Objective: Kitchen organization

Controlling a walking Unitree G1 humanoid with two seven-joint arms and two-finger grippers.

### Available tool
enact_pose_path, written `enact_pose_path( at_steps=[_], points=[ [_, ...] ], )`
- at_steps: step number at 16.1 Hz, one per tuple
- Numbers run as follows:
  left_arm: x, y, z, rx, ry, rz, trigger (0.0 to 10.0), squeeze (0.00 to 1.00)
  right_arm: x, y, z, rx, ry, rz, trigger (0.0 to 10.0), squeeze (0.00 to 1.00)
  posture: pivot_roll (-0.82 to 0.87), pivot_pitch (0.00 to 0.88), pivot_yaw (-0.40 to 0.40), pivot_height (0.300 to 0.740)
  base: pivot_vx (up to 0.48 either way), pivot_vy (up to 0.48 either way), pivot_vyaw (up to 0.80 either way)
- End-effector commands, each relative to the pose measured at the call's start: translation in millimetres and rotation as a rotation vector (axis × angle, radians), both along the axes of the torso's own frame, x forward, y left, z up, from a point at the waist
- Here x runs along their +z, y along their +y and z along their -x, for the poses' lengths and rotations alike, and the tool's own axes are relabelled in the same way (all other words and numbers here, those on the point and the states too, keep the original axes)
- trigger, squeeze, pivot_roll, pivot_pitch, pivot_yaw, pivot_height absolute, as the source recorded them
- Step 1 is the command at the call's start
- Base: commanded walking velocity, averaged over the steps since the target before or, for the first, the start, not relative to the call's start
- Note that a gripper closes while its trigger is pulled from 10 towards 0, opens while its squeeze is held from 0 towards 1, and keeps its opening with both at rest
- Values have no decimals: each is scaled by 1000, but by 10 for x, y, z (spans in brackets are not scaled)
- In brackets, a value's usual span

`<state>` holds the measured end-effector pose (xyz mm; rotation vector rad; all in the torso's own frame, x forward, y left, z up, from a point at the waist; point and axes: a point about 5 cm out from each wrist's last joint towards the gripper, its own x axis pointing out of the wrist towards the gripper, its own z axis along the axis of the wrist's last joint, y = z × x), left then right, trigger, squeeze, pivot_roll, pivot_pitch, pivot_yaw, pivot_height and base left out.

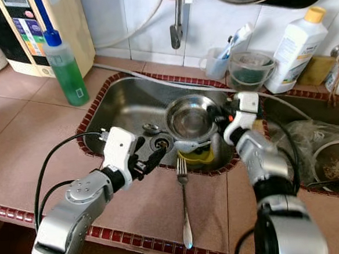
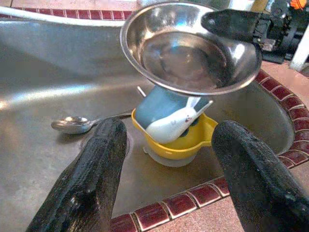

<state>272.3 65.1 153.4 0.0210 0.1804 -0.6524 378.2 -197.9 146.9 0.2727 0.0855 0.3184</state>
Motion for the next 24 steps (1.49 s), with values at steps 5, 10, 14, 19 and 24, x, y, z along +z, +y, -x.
enact_pose_path(
  at_steps=[5,10,14,19,24],
  points=[
    [38,-46,56,12,1,16,10000,0,165,68,-138,18,-22,51,10000,0,-25,149,-84,732,0,0,0],
    [43,-46,72,14,6,12,10000,0,208,213,-208,29,-7,109,10000,0,-19,154,-83,732,0,0,0],
    [53,-40,102,18,12,14,10000,0,107,305,-195,53,29,160,10000,0,-9,170,-87,732,0,0,0],
    [43,-17,119,29,23,11,10000,0,-57,240,-135,39,89,175,10000,0,-6,183,-86,732,0,0,0],
    [61,-9,101,31,25,11,10000,0,-102,146,-115,-2,112,189,10000,1000,-10,187,-81,732,0,0,0]
  ],
)
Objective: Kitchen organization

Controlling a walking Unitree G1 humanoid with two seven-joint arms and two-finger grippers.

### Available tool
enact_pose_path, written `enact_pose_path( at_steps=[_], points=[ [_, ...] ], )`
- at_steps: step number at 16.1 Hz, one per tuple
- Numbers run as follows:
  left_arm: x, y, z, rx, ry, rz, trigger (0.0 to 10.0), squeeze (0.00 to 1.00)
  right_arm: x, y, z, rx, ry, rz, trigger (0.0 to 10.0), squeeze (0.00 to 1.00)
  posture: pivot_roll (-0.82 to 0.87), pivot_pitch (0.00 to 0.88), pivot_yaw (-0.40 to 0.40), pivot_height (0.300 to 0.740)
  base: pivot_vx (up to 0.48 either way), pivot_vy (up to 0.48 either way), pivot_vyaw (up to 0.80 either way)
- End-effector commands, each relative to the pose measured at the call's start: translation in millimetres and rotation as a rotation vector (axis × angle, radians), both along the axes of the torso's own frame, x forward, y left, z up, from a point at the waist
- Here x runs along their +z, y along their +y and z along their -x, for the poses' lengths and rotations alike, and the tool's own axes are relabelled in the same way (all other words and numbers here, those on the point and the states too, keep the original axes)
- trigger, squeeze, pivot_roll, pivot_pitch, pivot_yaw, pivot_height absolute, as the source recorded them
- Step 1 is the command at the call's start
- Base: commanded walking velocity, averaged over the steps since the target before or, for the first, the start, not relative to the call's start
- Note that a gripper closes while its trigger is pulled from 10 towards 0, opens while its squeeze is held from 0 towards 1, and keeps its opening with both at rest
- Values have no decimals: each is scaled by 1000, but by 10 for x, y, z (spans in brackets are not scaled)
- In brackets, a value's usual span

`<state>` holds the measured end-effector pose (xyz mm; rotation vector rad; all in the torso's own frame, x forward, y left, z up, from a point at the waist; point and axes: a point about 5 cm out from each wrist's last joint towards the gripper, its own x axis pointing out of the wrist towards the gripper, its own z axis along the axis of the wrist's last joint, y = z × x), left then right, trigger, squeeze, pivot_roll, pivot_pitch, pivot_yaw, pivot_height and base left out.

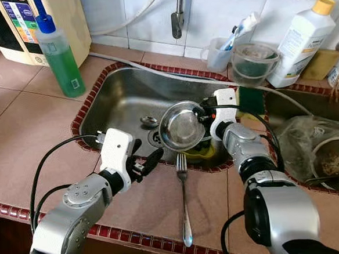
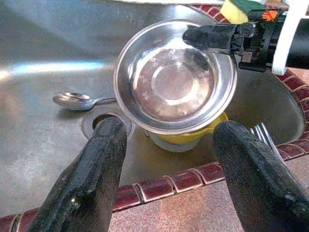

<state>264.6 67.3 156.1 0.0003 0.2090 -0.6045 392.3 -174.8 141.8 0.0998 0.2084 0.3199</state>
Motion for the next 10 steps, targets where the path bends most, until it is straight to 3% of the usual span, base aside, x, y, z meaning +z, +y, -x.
enact_pose_path(
  at_steps=[1,8,10],
  points=[
    [35,-30,22,-18,-7,5,10000,0,-49,-94,25,-34,17,2,10000,1000,-10,185,-81,732,0,0,0],
    [54,-4,-31,-3,-21,2,10000,0,119,-145,-27,-80,-67,-75,10000,1000,-3,167,-80,732,0,0,0],
    [81,-2,-74,2,-40,-1,10000,0,292,-201,-67,-112,-149,-178,10000,1000,-1,145,-80,732,0,0,0]
  ],
)
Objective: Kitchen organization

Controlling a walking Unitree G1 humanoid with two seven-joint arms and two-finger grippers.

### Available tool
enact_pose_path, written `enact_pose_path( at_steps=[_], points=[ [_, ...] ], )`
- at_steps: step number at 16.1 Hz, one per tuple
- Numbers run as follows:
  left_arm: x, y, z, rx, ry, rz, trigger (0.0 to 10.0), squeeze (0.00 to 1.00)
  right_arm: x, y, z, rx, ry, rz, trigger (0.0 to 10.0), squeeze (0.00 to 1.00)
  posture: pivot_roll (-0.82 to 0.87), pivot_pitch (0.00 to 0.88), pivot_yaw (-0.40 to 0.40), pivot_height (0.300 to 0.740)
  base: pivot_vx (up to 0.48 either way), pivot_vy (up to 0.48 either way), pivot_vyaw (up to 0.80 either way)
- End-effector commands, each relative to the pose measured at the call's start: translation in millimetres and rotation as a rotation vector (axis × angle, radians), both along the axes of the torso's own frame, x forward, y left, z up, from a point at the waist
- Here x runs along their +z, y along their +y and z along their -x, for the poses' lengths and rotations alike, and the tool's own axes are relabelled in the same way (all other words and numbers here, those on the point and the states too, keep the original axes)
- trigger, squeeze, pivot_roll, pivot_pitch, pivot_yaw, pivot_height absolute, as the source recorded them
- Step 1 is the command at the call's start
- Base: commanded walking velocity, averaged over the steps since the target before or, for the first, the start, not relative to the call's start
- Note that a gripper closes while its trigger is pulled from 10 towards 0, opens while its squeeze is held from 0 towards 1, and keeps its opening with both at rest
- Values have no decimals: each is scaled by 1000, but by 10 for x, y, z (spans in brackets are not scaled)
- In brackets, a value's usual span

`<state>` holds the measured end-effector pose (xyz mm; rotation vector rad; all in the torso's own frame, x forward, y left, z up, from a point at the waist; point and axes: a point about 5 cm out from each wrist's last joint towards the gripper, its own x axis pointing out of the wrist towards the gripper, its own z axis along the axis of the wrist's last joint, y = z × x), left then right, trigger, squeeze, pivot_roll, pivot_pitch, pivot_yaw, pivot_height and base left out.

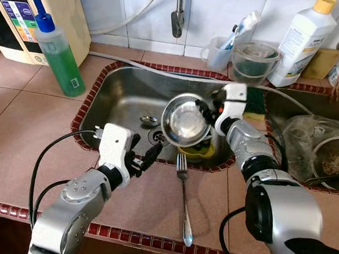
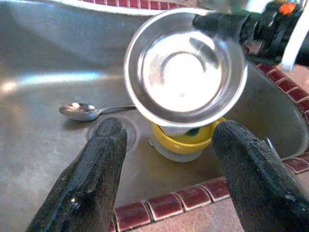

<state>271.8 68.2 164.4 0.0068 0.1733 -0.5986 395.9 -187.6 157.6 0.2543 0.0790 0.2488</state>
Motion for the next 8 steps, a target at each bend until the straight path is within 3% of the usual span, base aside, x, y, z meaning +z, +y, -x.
enact_pose_path(
  at_steps=[1,8],
  points=[
    [1,-11,-15,-3,-7,-5,10000,0,163,-88,-36,-30,-62,-34,10000,1000,0,135,-80,732,0,0,0],
    [86,-35,-151,-1,-58,3,10000,0,342,-168,-61,-59,-153,-105,10000,1000,-8,61,-75,732,0,0,0]
  ],
)
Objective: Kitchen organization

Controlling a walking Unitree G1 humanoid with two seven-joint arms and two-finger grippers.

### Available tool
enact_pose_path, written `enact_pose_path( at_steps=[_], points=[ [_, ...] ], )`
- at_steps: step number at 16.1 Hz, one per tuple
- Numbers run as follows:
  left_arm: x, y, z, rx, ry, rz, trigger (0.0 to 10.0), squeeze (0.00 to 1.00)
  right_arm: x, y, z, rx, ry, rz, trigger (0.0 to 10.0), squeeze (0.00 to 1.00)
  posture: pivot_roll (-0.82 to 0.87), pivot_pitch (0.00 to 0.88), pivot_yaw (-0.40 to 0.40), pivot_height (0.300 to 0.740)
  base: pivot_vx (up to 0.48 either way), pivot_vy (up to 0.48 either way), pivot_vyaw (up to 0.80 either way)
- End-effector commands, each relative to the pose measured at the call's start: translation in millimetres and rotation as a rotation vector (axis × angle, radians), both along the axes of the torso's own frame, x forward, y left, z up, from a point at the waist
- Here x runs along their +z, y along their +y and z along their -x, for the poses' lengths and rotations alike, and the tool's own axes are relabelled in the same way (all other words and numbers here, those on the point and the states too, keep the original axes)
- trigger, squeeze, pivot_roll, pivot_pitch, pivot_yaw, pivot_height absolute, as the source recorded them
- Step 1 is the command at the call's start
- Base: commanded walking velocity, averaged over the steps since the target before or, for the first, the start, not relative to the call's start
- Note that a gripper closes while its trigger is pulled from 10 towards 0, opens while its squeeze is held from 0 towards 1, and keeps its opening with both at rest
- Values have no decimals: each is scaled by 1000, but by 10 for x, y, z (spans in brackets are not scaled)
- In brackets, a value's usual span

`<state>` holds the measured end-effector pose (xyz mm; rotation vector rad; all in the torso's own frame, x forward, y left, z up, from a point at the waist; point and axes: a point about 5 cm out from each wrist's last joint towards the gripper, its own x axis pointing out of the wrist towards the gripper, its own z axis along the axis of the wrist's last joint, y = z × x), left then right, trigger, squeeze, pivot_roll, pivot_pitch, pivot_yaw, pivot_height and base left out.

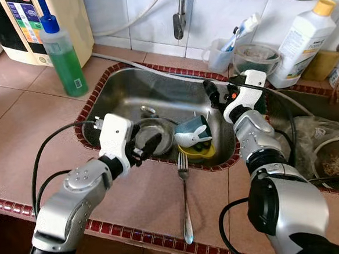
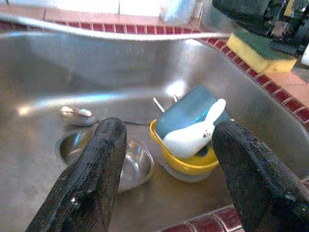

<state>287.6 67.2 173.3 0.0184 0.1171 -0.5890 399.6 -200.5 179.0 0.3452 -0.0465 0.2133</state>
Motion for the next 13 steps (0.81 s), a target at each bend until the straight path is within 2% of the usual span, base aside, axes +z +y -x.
enact_pose_path(
  at_steps=[1,3,6,7,8,13],
  points=[
    [12,-31,-14,-11,-13,0,10000,0,166,-30,-27,6,-70,-3,10000,1000,-7,47,-77,732,0,0,0],
    [25,-11,-41,-1,-40,-3,10000,0,237,-7,-28,25,-124,-1,10000,1000,-3,33,-83,732,0,0,0],
    [41,129,-112,69,-70,26,10000,0,295,79,1,64,-216,22,10000,1000,-2,15,-87,732,0,0,0],
    [35,189,-133,94,-81,23,10000,0,280,110,28,79,-240,29,10000,804,-2,15,-87,732,0,0,0],
    [23,261,-153,123,-91,14,10000,0,246,143,72,99,-263,31,10000,0,0,10,-89,732,0,0,0],
    [-63,439,-114,149,-102,-15,10000,0,86,218,306,146,-300,26,10000,0,1,0,-91,732,0,0,0]
  ],
)
